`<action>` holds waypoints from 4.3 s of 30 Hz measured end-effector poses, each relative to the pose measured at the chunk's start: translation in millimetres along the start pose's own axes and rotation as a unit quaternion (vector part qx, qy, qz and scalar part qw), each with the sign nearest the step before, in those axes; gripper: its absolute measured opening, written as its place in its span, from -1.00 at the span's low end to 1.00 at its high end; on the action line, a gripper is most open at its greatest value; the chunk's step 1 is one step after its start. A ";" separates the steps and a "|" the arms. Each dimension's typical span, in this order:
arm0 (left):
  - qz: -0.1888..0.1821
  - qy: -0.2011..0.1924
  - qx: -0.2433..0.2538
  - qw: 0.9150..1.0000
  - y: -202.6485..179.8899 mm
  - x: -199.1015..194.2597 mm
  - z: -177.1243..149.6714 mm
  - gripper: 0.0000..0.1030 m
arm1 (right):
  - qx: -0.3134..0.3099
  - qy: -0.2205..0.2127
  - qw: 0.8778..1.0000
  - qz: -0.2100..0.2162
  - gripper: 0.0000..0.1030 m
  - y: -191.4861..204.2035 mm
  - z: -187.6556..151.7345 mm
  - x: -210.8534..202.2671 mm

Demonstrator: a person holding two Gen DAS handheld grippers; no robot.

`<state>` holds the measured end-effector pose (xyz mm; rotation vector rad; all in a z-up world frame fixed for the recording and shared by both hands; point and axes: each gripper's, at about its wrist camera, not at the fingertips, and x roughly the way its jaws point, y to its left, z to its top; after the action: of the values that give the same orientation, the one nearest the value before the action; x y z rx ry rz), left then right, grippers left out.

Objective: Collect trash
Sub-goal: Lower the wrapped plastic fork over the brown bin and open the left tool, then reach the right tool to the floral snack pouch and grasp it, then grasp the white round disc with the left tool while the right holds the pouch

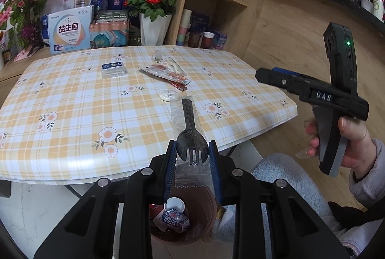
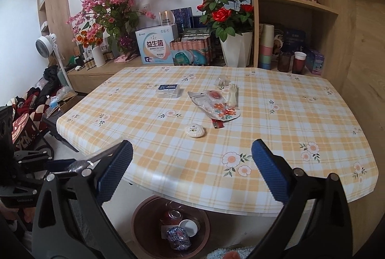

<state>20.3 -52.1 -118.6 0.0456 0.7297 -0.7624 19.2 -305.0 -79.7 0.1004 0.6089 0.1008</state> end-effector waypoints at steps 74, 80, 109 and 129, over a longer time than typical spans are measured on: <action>0.164 -0.038 -0.106 0.980 165.1 79.8 72.4 0.88 | -0.145 0.216 0.963 -0.076 0.12 -2.6 64.6 335.7; 0.152 -0.026 -0.101 0.983 164.4 97.1 71.1 0.88 | -0.160 0.207 0.962 -0.073 -0.16 -2.0 67.2 337.5; 0.030 0.087 0.033 0.995 51.8 228.3 98.6 0.63 | 0.064 0.066 0.996 0.006 -0.39 -117.0 74.0 177.0; 0.105 0.151 0.027 0.983 45.3 287.8 102.0 -0.01 | 0.121 0.054 0.991 0.010 -0.39 -138.3 39.8 141.6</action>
<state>251.1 -225.0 -228.8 0.2887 0.9763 -0.5782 166.5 -426.9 -144.3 0.3380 0.7277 0.0514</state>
